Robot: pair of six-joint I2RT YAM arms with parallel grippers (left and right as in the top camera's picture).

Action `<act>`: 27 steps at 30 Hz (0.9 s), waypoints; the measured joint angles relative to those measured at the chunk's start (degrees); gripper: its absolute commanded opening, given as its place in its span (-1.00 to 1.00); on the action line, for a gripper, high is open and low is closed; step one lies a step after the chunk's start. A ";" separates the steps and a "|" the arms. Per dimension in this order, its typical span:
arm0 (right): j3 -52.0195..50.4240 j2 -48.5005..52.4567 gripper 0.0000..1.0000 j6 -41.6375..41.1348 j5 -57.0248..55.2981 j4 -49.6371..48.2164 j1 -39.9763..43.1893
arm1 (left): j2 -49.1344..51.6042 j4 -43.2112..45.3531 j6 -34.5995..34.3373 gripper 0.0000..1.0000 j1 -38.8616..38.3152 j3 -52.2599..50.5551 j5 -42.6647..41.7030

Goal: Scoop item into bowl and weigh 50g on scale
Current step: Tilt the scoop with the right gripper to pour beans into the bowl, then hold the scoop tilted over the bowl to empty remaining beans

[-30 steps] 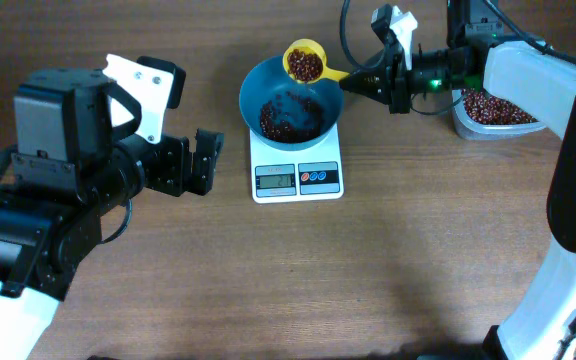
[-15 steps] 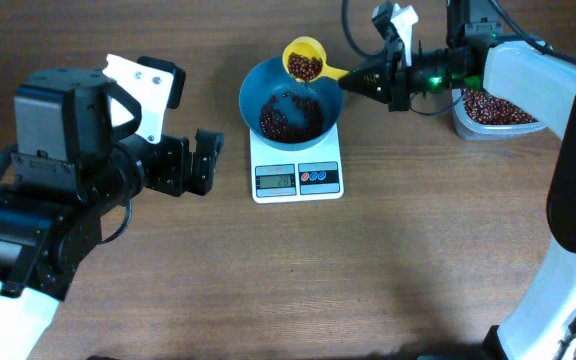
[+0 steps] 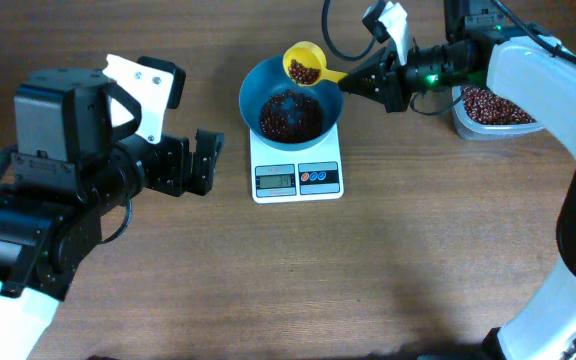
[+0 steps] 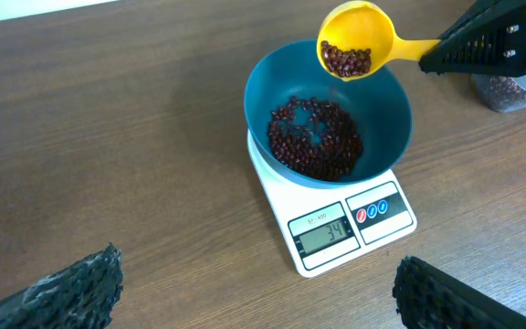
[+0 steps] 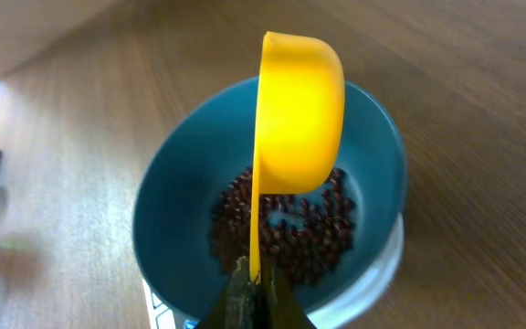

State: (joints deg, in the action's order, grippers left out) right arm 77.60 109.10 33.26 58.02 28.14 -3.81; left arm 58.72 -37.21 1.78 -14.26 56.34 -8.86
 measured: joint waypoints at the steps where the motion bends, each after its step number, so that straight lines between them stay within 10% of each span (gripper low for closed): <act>1: 0.00 -0.42 -0.92 -0.02 -2.43 0.50 0.00 | 0.00 0.00 0.00 0.97 0.00 0.00 0.00; 27: 0.07 -8.26 -0.92 0.02 -20.13 6.08 -6.58 | 0.00 0.00 0.00 0.97 0.00 0.00 0.00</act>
State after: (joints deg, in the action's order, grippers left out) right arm 77.67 100.84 33.28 37.89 34.22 -10.39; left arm 58.72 -37.21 1.78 -14.26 56.34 -8.86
